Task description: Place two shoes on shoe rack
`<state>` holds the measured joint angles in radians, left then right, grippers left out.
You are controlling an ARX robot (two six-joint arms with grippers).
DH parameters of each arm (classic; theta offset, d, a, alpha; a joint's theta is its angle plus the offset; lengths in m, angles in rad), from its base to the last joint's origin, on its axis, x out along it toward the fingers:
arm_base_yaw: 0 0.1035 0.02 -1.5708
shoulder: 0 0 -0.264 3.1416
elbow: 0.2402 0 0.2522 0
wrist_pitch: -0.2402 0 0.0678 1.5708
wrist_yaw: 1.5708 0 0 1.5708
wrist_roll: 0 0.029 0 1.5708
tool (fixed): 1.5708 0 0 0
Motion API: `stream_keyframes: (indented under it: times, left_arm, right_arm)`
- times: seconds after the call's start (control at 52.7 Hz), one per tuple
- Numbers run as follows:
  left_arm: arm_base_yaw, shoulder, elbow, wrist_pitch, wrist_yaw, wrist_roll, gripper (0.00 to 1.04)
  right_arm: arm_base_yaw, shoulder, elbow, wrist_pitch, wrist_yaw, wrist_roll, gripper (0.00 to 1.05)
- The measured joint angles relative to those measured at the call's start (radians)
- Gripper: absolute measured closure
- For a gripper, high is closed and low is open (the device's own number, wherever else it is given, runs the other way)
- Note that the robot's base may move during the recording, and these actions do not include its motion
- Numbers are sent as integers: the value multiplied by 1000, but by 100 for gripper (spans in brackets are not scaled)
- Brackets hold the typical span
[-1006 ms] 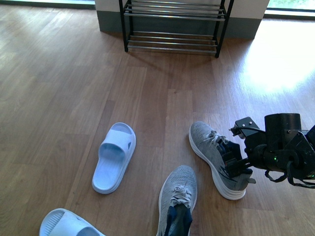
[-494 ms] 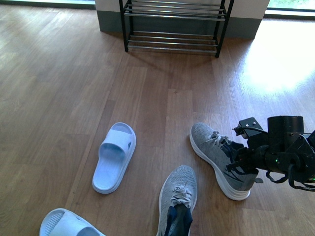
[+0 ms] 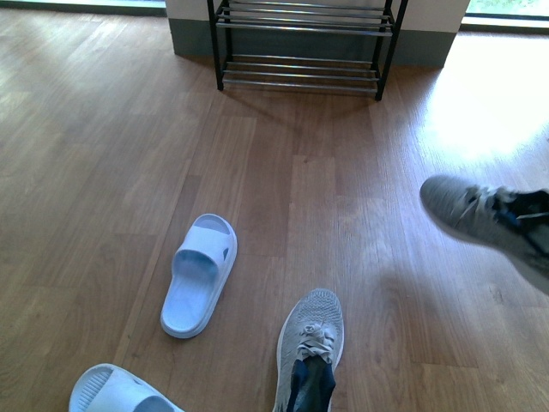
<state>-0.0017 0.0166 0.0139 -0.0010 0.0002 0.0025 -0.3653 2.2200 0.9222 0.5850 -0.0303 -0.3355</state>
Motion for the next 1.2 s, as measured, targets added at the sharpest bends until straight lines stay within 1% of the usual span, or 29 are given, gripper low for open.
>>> stream_keyframes:
  times: [0.171,0.228,0.361,0.418,0.494,0.532,0.665,0.76,0.836,1.006,1.196]
  left_arm:
    - [0,0,0,0,0,0,9]
    - [0,0,0,0,0,0,9]
    - [0,0,0,0,0,0,9]
    - [0,0,0,0,0,0,9]
    - [0,0,0,0,0,0,9]
    - [0,0,0,0,0,0,9]
    - [0,0,0,0,0,0,9]
    - [0,0,0,0,0,0,9]
    - [0,0,0,0,0,0,9]
    - [0,0,0,0,0,0,9]
    - [0,0,0,0,0,0,9]
  right_arm:
    - [-60,-286,-114,-68,-91,27,103]
    - [-89,-431,-163,-109,-129,54,103]
    - [-130,-632,-228,-161,-177,90,103]
    - [-161,-785,-278,-203,-208,113,103]
    - [-182,-887,-317,-214,-222,126,103]
    - [-195,-951,-336,-245,-248,134,103]
    - [-205,-1160,-432,-300,-283,137,103]
    - [-205,-1356,-521,-393,-325,158,103]
    - [-205,-1401,-537,-400,-337,162,103]
    - [-206,-1403,-537,-400,-321,164,103]
    - [-206,-1403,-537,-400,-327,164,103]
